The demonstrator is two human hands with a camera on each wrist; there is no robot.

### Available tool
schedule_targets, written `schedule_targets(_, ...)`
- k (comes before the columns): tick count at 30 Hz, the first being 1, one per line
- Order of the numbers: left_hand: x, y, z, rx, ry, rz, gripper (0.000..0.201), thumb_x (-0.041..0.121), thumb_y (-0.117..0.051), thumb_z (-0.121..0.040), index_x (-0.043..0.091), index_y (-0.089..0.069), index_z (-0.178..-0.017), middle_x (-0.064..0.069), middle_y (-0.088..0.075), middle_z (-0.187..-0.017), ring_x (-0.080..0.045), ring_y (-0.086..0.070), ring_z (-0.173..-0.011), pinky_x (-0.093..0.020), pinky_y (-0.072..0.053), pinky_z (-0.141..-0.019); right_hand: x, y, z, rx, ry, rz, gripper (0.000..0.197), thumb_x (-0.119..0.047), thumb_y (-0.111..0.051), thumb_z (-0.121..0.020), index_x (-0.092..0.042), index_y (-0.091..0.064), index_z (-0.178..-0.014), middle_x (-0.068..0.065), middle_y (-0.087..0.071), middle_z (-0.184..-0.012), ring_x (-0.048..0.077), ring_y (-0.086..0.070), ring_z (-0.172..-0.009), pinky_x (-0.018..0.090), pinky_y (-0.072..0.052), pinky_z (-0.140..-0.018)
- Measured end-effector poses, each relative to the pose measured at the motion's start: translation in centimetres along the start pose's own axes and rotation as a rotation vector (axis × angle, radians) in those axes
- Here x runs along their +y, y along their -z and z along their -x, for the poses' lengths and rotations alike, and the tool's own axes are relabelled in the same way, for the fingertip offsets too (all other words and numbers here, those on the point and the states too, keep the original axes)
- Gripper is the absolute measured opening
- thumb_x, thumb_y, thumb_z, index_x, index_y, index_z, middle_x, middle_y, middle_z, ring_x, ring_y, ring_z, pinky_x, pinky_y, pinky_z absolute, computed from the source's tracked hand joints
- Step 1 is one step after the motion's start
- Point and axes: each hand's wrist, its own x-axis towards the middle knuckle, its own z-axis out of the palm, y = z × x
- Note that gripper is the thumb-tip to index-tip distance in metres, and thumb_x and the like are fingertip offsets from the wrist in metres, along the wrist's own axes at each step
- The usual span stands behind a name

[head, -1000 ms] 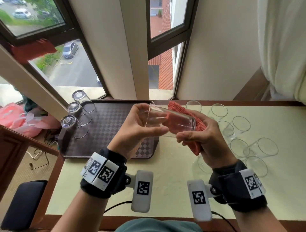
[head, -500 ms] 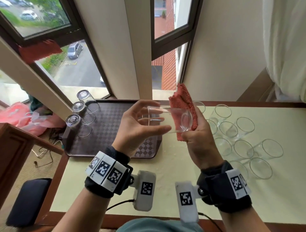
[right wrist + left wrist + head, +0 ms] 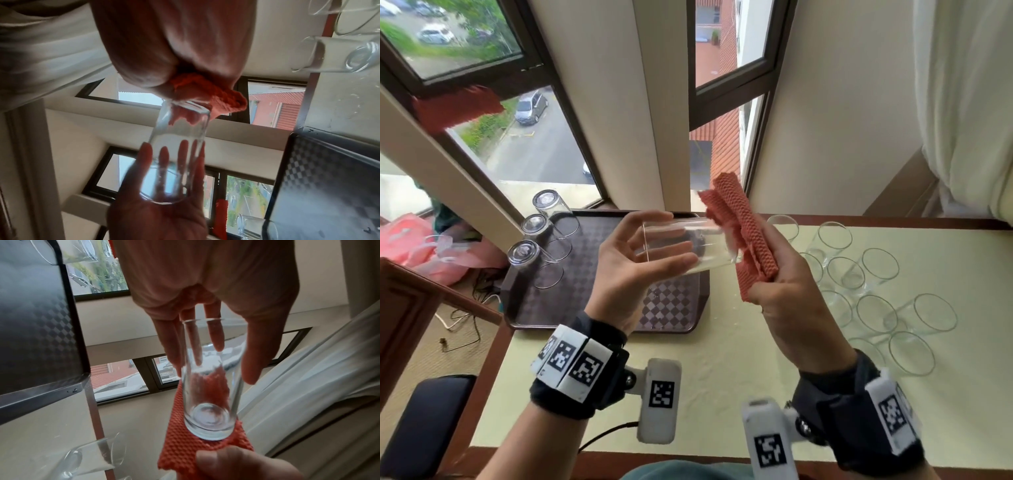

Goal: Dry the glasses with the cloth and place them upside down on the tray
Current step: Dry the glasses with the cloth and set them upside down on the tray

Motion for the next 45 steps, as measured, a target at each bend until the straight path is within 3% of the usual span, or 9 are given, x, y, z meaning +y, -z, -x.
schedule_targets(2, 0.3, -0.4, 0.1, -0.039, -0.005, -0.02, 0.076, 0.035, -0.1, -0.037, 0.024, -0.069, -0.106, -0.015, -0.074, -0.11, -0.036, -0.073, -0.097, -0.039, -0.061, -0.077, 0.0, 0.0, -0.8, -0.003, -0.017, -0.007, 0.083, 0.031, -0.035, -0.075, -0.019, -0.049, -0.14, -0.008, -0.066, -0.122, 0.006, -0.06, -0.116, 0.038, -0.046, -0.109)
schedule_targets(7, 1.8, -0.3, 0.0, -0.013, -0.035, 0.031, 0.081, 0.035, -0.1, -0.037, 0.02, -0.065, -0.109, -0.013, -0.074, -0.109, -0.033, -0.074, -0.095, -0.034, -0.06, -0.077, -0.5, 0.3, 0.0, -0.047, 0.008, -0.002, 0.074, 0.026, -0.038, -0.08, -0.022, -0.052, -0.134, -0.014, -0.066, -0.085, 0.02, -0.048, -0.075, 0.035, -0.045, -0.071)
schedule_targets(11, 2.2, -0.6, 0.1, -0.062, -0.066, -0.059, 0.074, 0.018, -0.095, -0.041, 0.02, -0.065, -0.109, -0.013, -0.074, -0.109, -0.033, -0.074, -0.095, -0.034, -0.06, -0.077, -1.1, -0.1, -1.1, -0.045, 0.0, 0.026, 0.072, 0.03, -0.037, -0.08, -0.027, -0.056, -0.121, -0.026, -0.07, -0.095, 0.004, -0.065, -0.096, 0.032, -0.052, -0.1)
schedule_targets(16, 2.5, -0.4, 0.0, -0.058, -0.037, -0.027, 0.078, 0.025, -0.098, -0.042, 0.017, -0.064, -0.111, -0.013, -0.074, -0.109, -0.032, -0.074, -0.095, -0.034, -0.06, -0.077, -0.7, -0.1, 0.6, -0.026, 0.016, -0.033, 0.06, 0.007, -0.044, -0.073, -0.026, -0.059, -0.121, -0.008, -0.061, -0.076, 0.018, -0.048, -0.067, 0.028, -0.046, -0.064)
schedule_targets(23, 1.4, -0.8, 0.3, -0.006, -0.022, -0.031, 0.081, 0.035, -0.1, -0.037, 0.021, -0.066, -0.109, -0.014, -0.074, -0.109, -0.035, -0.073, -0.096, -0.039, -0.061, -0.078, -0.1, 0.3, 0.6, 0.007, 0.005, -0.049, 0.06, 0.008, -0.045, -0.073, -0.032, -0.063, -0.113, 0.006, -0.068, -0.091, 0.034, -0.056, -0.081, 0.039, -0.049, -0.071)
schedule_targets(29, 2.1, -0.8, 0.6, -0.055, -0.044, -0.059, 0.075, 0.025, -0.098, -0.041, 0.02, -0.066, -0.109, -0.013, -0.074, -0.108, -0.033, -0.074, -0.093, -0.035, -0.06, -0.076, -0.1, 0.0, 0.5, -0.007, 0.029, -0.001, 0.06, 0.003, -0.045, -0.071, -0.035, -0.062, -0.113, -0.009, -0.073, -0.096, 0.042, -0.058, -0.091, 0.056, -0.053, -0.081)
schedule_targets(33, 2.6, -0.3, 0.3, -0.032, -0.045, -0.046, 0.076, 0.022, -0.097, -0.042, 0.018, -0.065, -0.111, -0.014, -0.074, -0.11, -0.034, -0.074, -0.095, -0.035, -0.06, -0.077, -0.2, 0.0, 1.0, -0.017, 0.08, -0.036, 0.066, 0.003, -0.045, -0.073, -0.025, -0.055, -0.132, -0.017, -0.071, -0.095, 0.007, -0.064, -0.082, 0.025, -0.054, -0.077)
schedule_targets(40, 1.9, -0.4, -0.1, -0.031, -0.054, -0.106, 0.065, 0.018, -0.089, -0.049, 0.019, -0.065, -0.11, -0.012, -0.075, -0.107, -0.033, -0.075, -0.093, -0.035, -0.06, -0.076, 0.7, -0.1, 0.2, -0.025, 0.053, 0.018, 0.064, 0.002, -0.044, -0.073, -0.025, -0.058, -0.129, -0.012, -0.068, -0.089, 0.013, -0.055, -0.076, 0.029, -0.049, -0.07)
schedule_targets(45, 1.4, 0.3, 0.1, -0.091, -0.04, -0.169, 0.071, 0.024, -0.095, -0.045, 0.021, -0.066, -0.11, -0.013, -0.074, -0.11, -0.034, -0.073, -0.098, -0.041, -0.061, -0.08, 1.2, 0.0, -0.1, -0.02, 0.119, -0.003, 0.077, 0.021, -0.042, -0.08, -0.013, -0.042, -0.149, -0.004, -0.059, -0.139, 0.009, -0.057, -0.121, 0.024, -0.048, -0.101)
